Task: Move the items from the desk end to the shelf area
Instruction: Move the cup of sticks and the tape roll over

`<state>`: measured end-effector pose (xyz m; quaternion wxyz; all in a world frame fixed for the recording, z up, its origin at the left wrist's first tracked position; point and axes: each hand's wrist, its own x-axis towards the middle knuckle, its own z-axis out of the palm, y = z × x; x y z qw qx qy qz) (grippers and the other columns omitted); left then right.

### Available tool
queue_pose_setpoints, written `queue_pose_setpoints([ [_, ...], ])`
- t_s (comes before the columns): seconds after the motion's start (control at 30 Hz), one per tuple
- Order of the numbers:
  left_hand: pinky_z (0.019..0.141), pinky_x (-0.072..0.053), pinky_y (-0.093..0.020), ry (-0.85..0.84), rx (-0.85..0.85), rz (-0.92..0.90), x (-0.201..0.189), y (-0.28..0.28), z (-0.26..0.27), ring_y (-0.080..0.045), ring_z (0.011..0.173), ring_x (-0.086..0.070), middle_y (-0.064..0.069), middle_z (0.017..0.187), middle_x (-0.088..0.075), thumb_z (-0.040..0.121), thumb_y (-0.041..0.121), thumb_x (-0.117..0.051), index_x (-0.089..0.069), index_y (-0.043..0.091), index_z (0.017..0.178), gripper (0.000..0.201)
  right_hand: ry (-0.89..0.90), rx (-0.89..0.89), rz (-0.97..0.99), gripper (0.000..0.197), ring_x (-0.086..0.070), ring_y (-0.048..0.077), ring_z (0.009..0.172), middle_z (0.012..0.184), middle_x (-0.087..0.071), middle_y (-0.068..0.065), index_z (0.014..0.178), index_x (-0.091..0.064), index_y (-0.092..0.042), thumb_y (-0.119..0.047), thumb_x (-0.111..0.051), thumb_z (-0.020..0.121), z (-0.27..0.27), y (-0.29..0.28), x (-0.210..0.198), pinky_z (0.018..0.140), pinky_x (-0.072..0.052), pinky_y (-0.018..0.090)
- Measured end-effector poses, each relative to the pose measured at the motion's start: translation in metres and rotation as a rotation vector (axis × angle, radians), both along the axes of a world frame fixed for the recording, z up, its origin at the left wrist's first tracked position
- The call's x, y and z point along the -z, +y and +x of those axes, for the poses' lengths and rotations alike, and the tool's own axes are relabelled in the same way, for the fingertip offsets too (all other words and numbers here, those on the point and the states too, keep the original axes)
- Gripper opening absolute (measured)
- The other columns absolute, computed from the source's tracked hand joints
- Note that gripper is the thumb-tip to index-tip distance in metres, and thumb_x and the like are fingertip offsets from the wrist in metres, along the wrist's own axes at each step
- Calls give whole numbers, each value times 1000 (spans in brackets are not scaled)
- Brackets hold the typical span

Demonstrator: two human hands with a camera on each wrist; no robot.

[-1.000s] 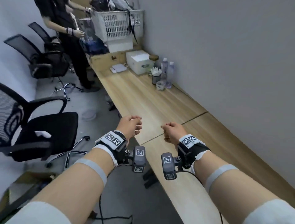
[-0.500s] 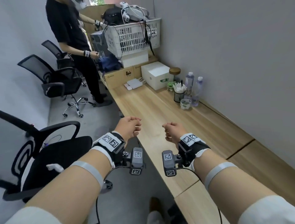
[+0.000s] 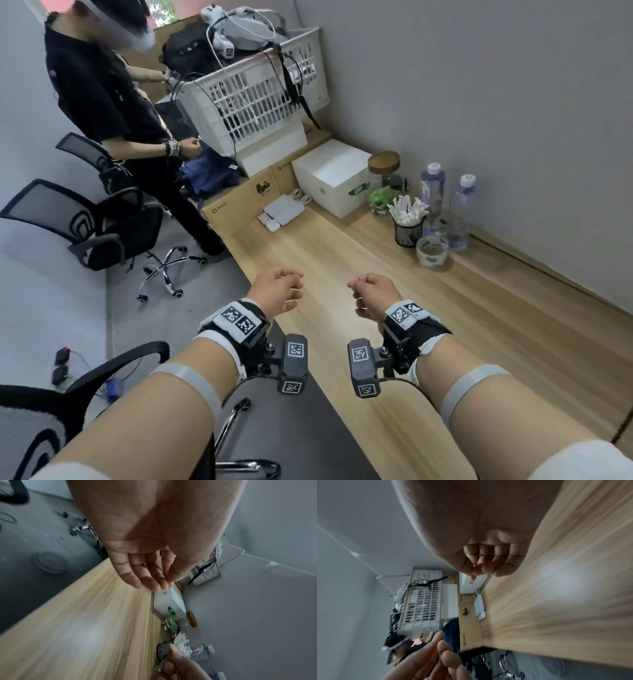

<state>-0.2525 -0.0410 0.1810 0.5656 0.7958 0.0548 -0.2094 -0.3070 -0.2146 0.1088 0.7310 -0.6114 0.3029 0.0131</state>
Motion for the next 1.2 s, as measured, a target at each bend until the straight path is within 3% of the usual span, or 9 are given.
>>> queue_pose_setpoints([
  [0.27,65,-48,-27,111,286,-66,54,-81,103,-15,66,-58,-3,83,-60,97,6,-52,-64,14,95,14,167,288,-113,12,-46,16,54,68,-53,3,82,-62,-11,-13,-59,93,48,-61,31,53,-44,26],
  [0.47,64,-47,-28,204,524,-78,83,-132,167,-16,67,-58,-6,86,-59,94,5,-58,-59,10,102,9,307,484,-159,14,-46,16,52,67,-52,4,81,-61,-11,-12,-56,93,68,-81,43,54,-47,27],
  [0.63,74,-56,-34,204,653,-68,112,-168,193,-22,93,-62,-11,105,-59,86,7,-70,-50,11,124,43,449,549,-244,6,-56,19,66,81,-58,4,87,-55,-17,-14,-61,85,74,-86,54,61,-55,34],
  [0.73,78,-57,-33,194,696,-46,126,-190,205,-22,107,-61,-8,114,-57,84,10,-73,-44,17,136,60,558,496,-381,33,-57,22,80,104,-54,6,96,-53,-28,-27,-71,68,81,-98,67,79,-56,41],
  [0.83,98,-53,-45,134,728,-2,146,-210,218,-24,113,-59,-10,131,-50,78,18,-81,-33,24,145,83,652,402,-540,62,-54,24,100,129,-37,8,127,-47,-28,-29,-74,72,93,-112,72,91,-44,27],
  [0.93,106,-46,-48,52,728,20,163,-231,232,-25,124,-50,-11,142,-43,72,22,-86,-22,25,153,103,643,401,-656,82,-46,31,121,135,-33,11,141,-35,-29,-31,-76,70,114,-134,85,98,-41,29],
  [1.03,111,-38,-34,-35,743,-20,177,-255,245,-19,133,-43,-6,151,-39,72,14,-87,-19,20,155,107,690,361,-778,91,-40,36,129,142,-32,14,145,-29,-28,-38,-78,69,137,-151,101,100,-41,36],
  [1.13,94,-32,-8,-128,793,-39,191,-275,254,-6,123,-44,7,134,-48,74,11,-85,-28,14,150,95,750,292,-914,96,-39,35,130,150,-31,10,148,-23,-29,-46,-78,72,150,-166,115,100,-40,40],
  [1.2,97,-36,-10,-159,816,-30,201,-286,258,-5,119,-48,11,131,-51,72,14,-87,-34,13,145,90,732,286,-945,94,-40,36,128,150,-33,8,148,-24,-26,-46,-77,73,156,-172,125,98,-42,41],
])
